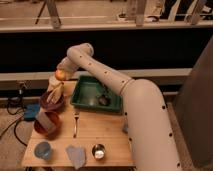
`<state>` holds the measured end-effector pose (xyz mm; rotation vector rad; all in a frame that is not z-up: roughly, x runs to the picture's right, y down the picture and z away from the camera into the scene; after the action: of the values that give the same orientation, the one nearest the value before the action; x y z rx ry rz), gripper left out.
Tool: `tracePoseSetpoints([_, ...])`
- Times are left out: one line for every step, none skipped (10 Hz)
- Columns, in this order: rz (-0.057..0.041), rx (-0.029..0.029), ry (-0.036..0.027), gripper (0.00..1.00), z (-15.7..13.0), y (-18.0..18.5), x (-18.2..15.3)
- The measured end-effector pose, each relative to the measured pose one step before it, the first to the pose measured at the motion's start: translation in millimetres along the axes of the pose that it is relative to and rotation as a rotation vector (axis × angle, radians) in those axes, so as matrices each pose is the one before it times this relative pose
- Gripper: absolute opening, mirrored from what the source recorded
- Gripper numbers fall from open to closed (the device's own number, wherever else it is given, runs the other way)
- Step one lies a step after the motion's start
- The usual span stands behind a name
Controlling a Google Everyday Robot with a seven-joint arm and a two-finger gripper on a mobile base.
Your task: Place apple in paper cup
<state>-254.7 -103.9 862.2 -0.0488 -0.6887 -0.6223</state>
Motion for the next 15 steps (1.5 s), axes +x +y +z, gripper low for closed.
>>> tracePoseSetpoints([-0.00227,-0.00319,-0.00197,0.07,0.62,0.5,-0.32])
tracePoseSetpoints([-0.00336,-0.00213,-0.00357,0.07,0.6,0.15,-0.4])
tracePoseSetpoints([-0.00289,-0.00124,-0.00469,0.07,0.71,0.09,-0.29])
tracePoseSetpoints([-0.00226,-0.00149,-0.00688,0.07,1.14,-0.07,-0.99])
tracePoseSetpoints([-0.00056,-0.00141,-0.00687,0.07,1.16,0.6,-0.8])
tracePoseSetpoints([-0.00149,0.00143,-0.00624,0.07,0.18,-0.74,-1.02])
tracePoseSetpoints([-0.00923,0.00126,-0.00821,0.07,1.82,-2.89,-3.3])
tracePoseSetpoints([-0.01117,-0.00091,-0.00805,0.07,3.83,-3.99,-4.24])
tracePoseSetpoints([-0.00714,-0.00301,-0.00625,0.07,4.65,-2.61,-3.22])
tracePoseSetpoints([-0.00226,-0.00376,0.00034,0.07,4.17,0.5,0.81])
tracePoseSetpoints([-0.00041,0.00049,0.00318,0.07,2.62,0.84,2.61])
tracePoseSetpoints([-0.00321,0.00074,0.00297,0.07,2.87,0.86,4.01])
tracePoseSetpoints([-0.00521,0.00161,-0.00114,0.07,3.09,-1.06,1.15])
tracePoseSetpoints([-0.00712,0.00148,-0.00233,0.07,5.53,-1.89,2.14])
tracePoseSetpoints([-0.00606,0.00305,-0.00253,0.07,3.63,-2.68,1.16])
